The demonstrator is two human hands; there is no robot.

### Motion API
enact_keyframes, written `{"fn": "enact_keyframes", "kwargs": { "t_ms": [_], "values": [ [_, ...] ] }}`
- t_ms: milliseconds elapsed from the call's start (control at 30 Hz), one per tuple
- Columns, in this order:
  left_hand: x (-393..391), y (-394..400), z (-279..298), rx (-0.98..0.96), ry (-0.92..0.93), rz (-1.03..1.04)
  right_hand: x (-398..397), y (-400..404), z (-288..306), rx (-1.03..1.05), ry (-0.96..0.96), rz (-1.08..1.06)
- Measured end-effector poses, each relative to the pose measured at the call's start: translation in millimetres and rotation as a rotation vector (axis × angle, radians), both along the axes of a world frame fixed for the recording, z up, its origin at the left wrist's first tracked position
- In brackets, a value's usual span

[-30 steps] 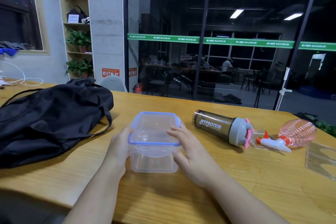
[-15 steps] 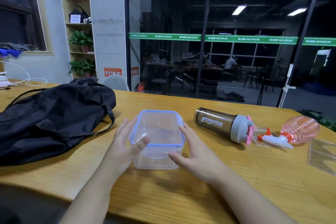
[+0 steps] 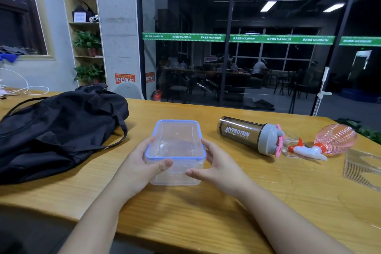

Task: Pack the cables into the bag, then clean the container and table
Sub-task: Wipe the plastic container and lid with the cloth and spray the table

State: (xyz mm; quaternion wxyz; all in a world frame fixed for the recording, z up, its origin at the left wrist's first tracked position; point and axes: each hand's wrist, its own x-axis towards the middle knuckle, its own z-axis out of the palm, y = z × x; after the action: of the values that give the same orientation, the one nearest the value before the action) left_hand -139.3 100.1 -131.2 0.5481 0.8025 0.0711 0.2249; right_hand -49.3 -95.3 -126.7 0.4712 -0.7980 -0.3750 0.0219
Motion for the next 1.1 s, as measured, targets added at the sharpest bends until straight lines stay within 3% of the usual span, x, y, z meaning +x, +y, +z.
{"fn": "enact_keyframes", "kwargs": {
  "t_ms": [300, 467, 800, 1100],
  "values": [
    [0, 3, -10, -0.075, -0.008, -0.049, -7, 1, 1, 0.018, -0.003, -0.016],
    [-5, 9, -9, 0.132, -0.042, -0.022, -11, 0, 4, -0.081, -0.216, 0.000],
    [1, 11, -10, 0.070, -0.120, -0.053, -3, 7, 5, -0.143, -0.317, -0.046],
    [-4, 8, -4, 0.162, -0.134, -0.002, -6, 6, 8, -0.170, -0.350, -0.059]
  ]
}}
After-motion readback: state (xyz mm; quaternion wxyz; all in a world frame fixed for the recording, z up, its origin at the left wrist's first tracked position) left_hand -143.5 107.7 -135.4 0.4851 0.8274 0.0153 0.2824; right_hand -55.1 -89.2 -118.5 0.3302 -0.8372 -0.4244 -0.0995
